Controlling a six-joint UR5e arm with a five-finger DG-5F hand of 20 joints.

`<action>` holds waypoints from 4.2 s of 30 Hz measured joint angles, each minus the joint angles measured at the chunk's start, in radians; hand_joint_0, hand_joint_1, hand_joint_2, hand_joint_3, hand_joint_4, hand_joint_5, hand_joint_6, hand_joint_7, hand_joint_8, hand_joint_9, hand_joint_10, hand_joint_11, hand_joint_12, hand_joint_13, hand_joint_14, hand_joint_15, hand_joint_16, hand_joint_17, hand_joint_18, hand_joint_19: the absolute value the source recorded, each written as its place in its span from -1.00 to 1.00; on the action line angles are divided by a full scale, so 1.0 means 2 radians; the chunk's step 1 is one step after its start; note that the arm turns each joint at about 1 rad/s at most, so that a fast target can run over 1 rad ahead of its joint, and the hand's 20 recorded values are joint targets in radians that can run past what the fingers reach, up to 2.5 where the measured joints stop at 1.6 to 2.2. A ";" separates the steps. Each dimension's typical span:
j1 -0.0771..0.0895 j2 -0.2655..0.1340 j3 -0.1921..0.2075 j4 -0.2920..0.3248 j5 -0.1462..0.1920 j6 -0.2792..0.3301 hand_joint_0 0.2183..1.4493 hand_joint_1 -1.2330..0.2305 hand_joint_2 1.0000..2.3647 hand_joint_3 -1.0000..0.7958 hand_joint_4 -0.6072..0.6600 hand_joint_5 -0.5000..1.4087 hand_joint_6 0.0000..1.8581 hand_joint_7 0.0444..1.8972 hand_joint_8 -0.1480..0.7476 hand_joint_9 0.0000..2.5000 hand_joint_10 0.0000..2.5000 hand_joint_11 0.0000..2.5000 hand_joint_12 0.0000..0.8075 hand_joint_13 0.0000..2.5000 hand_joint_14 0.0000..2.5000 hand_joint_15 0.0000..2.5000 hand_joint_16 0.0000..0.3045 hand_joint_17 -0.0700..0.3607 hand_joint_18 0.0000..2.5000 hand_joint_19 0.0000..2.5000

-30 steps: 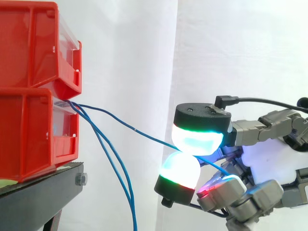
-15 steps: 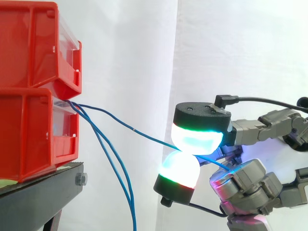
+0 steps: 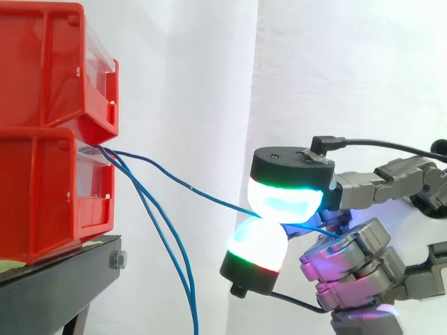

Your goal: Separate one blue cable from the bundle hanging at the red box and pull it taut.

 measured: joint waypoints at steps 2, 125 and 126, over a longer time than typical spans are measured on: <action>0.000 0.000 0.000 0.006 0.000 -0.001 -0.15 -0.35 -0.98 -0.22 0.08 -0.70 -0.07 0.08 0.07 -0.27 0.14 0.22 -0.04 -0.32 0.63 0.22 -0.74 -0.26 -0.02 0.10; 0.003 0.000 0.000 0.028 0.001 -0.013 -0.17 -0.36 -0.97 -0.13 0.07 -0.69 -0.07 0.12 0.07 -0.23 0.22 0.23 -0.02 -0.31 0.57 0.25 -0.73 -0.25 0.00 0.13; 0.003 0.000 0.000 0.028 0.001 -0.013 -0.17 -0.36 -0.97 -0.13 0.07 -0.69 -0.07 0.12 0.07 -0.23 0.22 0.23 -0.02 -0.31 0.57 0.25 -0.73 -0.25 0.00 0.14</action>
